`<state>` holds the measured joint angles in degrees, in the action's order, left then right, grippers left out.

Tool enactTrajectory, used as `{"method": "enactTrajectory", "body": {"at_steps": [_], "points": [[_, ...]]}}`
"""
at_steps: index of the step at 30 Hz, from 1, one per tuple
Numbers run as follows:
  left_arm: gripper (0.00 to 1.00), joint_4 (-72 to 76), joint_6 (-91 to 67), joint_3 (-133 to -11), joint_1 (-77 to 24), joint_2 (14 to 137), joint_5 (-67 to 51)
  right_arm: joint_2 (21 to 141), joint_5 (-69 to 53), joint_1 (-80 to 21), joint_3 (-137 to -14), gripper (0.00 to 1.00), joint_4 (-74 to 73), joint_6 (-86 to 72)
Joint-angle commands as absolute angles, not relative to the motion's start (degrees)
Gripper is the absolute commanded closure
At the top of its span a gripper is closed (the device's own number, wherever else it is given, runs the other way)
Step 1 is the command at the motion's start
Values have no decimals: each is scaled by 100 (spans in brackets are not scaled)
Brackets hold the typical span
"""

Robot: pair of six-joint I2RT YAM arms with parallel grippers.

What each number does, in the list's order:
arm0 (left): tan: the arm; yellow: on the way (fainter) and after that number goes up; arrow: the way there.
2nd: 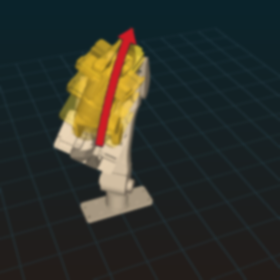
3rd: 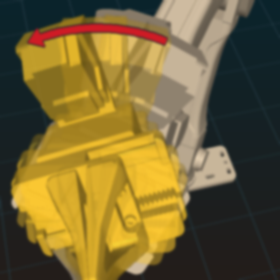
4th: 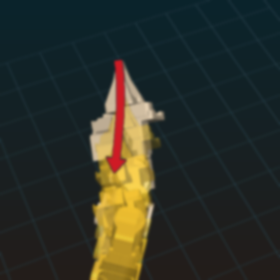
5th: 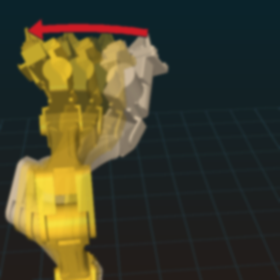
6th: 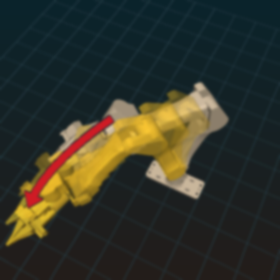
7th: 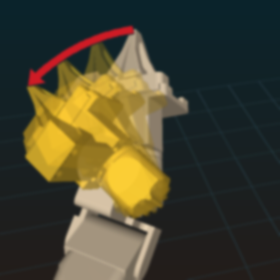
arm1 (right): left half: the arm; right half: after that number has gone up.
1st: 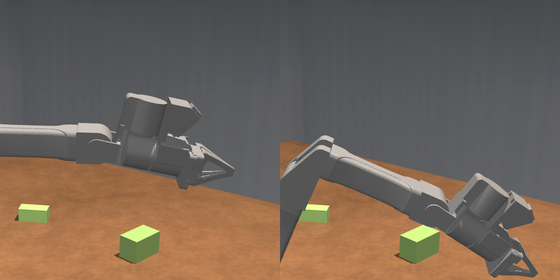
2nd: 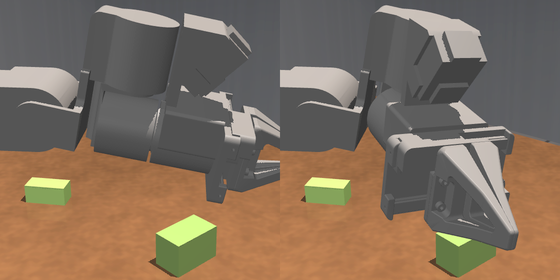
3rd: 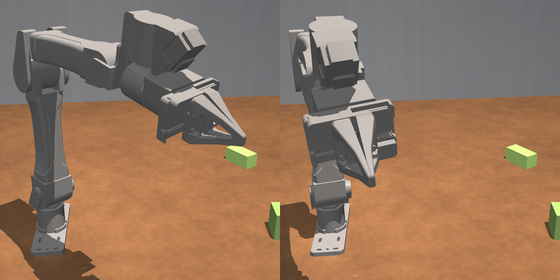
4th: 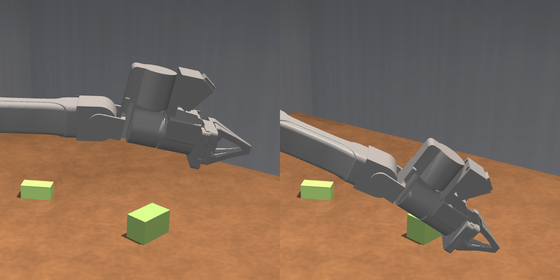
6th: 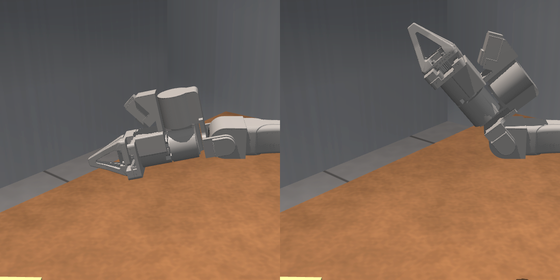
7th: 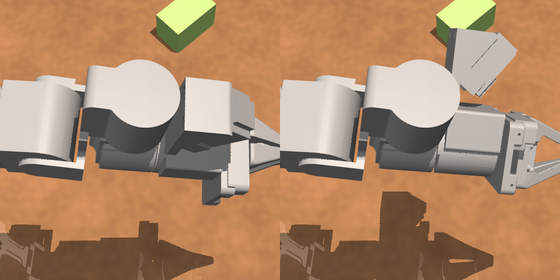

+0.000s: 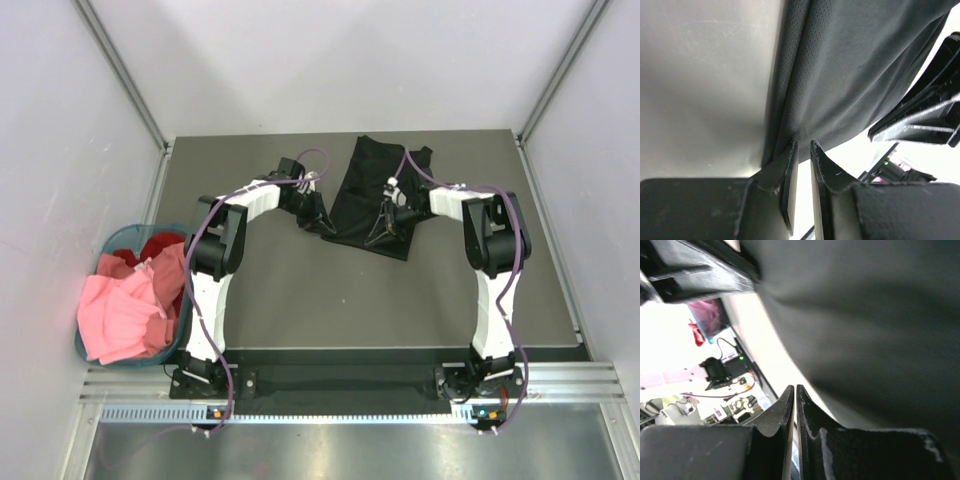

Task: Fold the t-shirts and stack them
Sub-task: Fold the tshirt

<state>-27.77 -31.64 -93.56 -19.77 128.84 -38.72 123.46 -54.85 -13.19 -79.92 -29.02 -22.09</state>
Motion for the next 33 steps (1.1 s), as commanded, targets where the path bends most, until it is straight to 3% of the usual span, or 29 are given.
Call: {"method": "enactTrajectory", "body": {"at_steps": [1, 6, 14, 33], "points": [[79, -2514, -3515, -9299, -2065, 12419, -4043, 12102, -5818, -1555, -8271, 95, -2392, -2592], [79, -2136, -3858, -9237, -2100, 12542, -4131, 12453, -5906, -1714, -8262, 96, -1706, -3119], [80, -2636, -3534, -9229, -2083, 12805, -3525, 12858, -5862, -1696, -8202, 96, -1899, -2786], [81, -3190, -3006, -9044, -1854, 13025, -3173, 11900, -5889, -678, -6338, 96, -1547, -2312]]}}
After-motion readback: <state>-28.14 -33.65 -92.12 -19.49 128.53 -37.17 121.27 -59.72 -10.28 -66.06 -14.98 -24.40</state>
